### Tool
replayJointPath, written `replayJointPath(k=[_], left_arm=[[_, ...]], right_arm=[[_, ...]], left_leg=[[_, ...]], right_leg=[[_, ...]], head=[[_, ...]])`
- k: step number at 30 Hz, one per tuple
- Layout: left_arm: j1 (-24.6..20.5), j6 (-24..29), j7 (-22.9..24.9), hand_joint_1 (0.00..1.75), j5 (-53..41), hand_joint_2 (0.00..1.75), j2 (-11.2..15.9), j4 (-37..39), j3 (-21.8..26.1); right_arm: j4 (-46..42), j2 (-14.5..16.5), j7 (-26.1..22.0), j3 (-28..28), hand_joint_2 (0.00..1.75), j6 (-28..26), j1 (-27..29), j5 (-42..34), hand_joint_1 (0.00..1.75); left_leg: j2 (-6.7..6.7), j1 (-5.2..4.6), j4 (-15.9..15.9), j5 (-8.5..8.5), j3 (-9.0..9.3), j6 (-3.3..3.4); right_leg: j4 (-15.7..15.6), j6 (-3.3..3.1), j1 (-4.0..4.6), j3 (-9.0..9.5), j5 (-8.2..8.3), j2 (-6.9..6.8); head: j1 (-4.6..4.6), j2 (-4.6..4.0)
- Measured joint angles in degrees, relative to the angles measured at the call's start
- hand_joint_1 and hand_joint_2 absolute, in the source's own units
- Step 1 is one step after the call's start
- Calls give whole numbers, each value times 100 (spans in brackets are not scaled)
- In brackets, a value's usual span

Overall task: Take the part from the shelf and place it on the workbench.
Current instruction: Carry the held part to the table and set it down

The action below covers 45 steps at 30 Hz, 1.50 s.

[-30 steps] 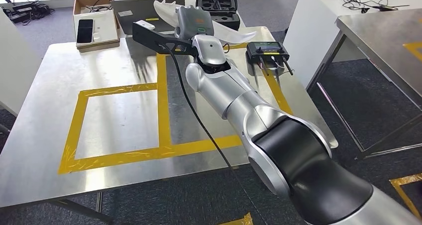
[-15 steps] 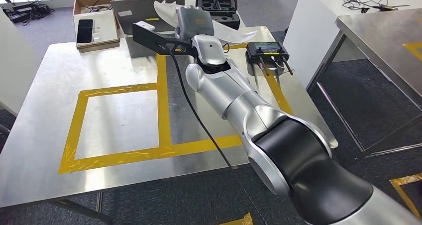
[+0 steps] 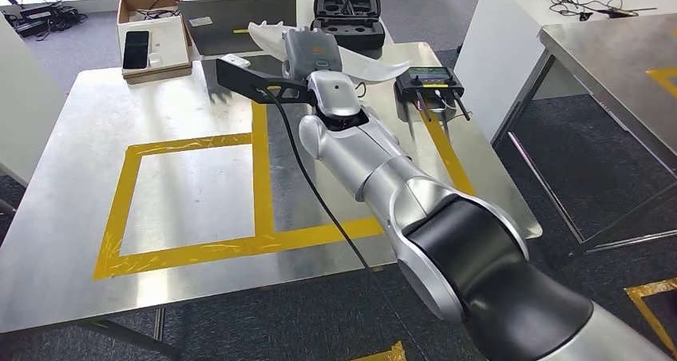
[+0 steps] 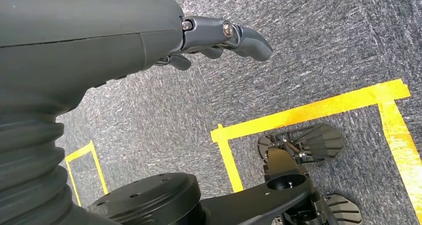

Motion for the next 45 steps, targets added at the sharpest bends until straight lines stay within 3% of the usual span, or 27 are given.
replayJointPath(k=[26, 45], left_arm=[[117, 0, -29, 0, 7, 175, 0, 2, 0], [159, -1, 43, 0, -50, 175, 0, 2, 0]], right_arm=[[244, 114, 27, 2, 175, 131, 1067, 96, 157], [281, 98, 72, 2, 175, 195, 1270, 163, 157]], left_leg=[[0, 1, -2, -3, 0, -3], [1, 1, -4, -3, 0, -3]], right_leg=[[-1, -7, 1, -2, -5, 0], [0, -8, 1, -4, -6, 0]], head=[[0, 0], [0, 1]])
